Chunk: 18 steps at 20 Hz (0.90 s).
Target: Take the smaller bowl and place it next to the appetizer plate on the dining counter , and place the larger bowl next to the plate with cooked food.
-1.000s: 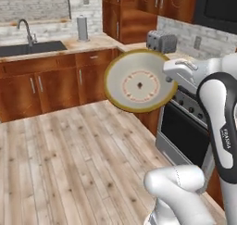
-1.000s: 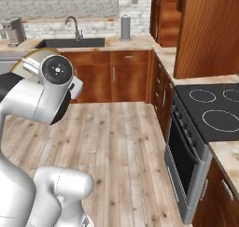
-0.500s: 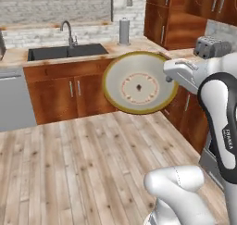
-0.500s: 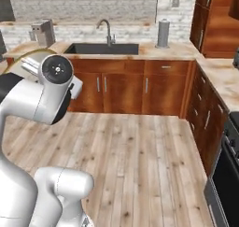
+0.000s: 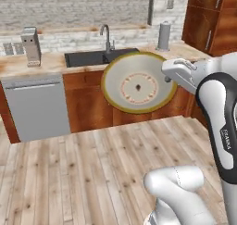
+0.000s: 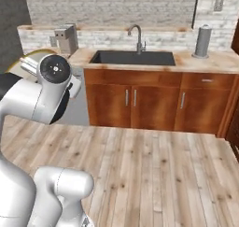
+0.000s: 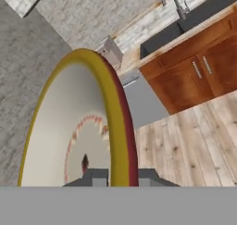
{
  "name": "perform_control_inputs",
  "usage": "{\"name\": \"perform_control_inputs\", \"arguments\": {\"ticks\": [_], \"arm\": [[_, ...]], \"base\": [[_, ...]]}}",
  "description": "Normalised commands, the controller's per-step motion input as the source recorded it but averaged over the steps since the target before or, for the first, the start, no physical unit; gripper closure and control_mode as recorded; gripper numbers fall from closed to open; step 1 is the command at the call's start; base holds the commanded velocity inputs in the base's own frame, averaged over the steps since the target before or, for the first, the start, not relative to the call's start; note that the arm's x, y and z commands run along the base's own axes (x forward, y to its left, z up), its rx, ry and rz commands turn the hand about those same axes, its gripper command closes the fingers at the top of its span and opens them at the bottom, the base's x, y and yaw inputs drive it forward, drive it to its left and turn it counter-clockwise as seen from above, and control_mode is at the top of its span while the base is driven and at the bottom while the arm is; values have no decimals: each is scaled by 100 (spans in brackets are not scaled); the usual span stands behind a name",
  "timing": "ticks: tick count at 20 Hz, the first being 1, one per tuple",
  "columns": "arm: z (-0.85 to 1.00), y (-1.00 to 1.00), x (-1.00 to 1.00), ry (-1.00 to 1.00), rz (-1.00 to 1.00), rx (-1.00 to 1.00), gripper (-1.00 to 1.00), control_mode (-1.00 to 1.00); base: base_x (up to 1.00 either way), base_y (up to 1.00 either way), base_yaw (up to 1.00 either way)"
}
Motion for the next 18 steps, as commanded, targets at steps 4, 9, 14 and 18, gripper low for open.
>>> {"name": "perform_control_inputs", "arguments": {"ticks": [4, 9, 14, 18], "arm": [[0, 0, 0, 0, 0, 0, 100, 100], [0, 0, 0, 0, 0, 0, 100, 100], [0, 0, 0, 0, 0, 0, 100, 100], [0, 0, 0, 0, 0, 0, 100, 100]], "base": [[46, 100, 6], [38, 100, 0], [71, 100, 0], [87, 100, 0]]}}
